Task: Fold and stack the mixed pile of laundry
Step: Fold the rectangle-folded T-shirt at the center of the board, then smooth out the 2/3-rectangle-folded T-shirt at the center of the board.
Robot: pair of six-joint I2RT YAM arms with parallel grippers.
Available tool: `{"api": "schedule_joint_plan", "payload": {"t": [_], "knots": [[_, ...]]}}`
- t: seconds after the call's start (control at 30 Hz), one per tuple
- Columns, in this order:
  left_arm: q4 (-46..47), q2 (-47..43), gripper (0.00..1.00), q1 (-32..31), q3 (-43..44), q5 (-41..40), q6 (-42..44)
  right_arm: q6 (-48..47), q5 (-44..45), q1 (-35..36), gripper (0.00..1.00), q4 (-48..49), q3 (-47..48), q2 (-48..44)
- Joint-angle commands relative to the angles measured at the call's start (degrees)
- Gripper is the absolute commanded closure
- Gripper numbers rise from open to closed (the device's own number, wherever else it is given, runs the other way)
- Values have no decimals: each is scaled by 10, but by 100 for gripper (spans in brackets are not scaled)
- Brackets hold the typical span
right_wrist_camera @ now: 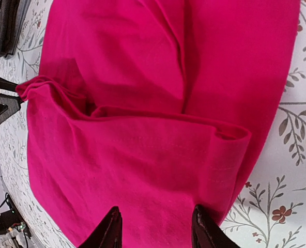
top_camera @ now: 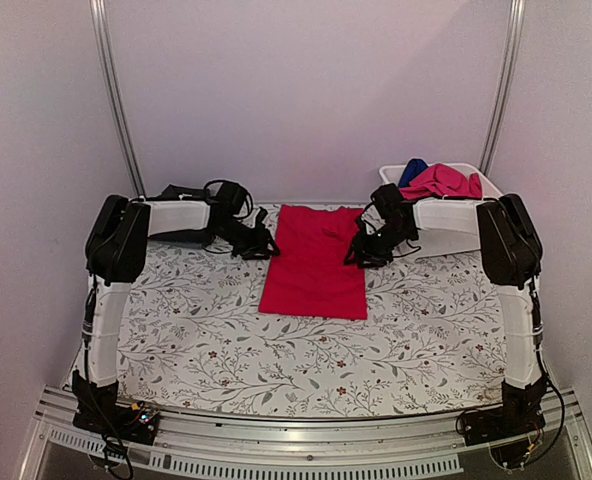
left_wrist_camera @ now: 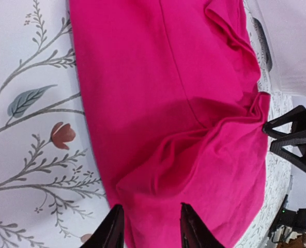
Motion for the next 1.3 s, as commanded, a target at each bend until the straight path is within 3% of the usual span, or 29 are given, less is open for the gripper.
{"api": "schedule_joint_plan", "payload": {"t": [0.0, 0.1, 0.33, 0.5, 0.63, 0.8, 0.97, 1.27], "knots": [[-7, -60, 56, 30, -23, -16, 14, -6, 6, -3, 52, -16, 1, -48], [16, -122, 49, 37, -95, -7, 23, -10, -11, -3, 50, -12, -43, -103], [96, -232, 48, -21, -271, 87, 26, -6, -93, 57, 48, 42, -181, -187], [195, -252, 48, -81, -342, 143, -32, 50, -160, 117, 49, 135, -225, -185], [284, -222, 49, -104, -366, 162, -85, 83, -197, 128, 51, 179, -216, -131], [329, -172, 51, -90, -395, 175, -119, 94, -210, 124, 53, 207, -236, -82], [350, -186, 51, -55, -475, 185, -117, 122, -226, 104, 54, 283, -362, -85], [309, -311, 52, -4, -567, 173, -89, 119, -202, 89, 54, 227, -427, -232]]}}
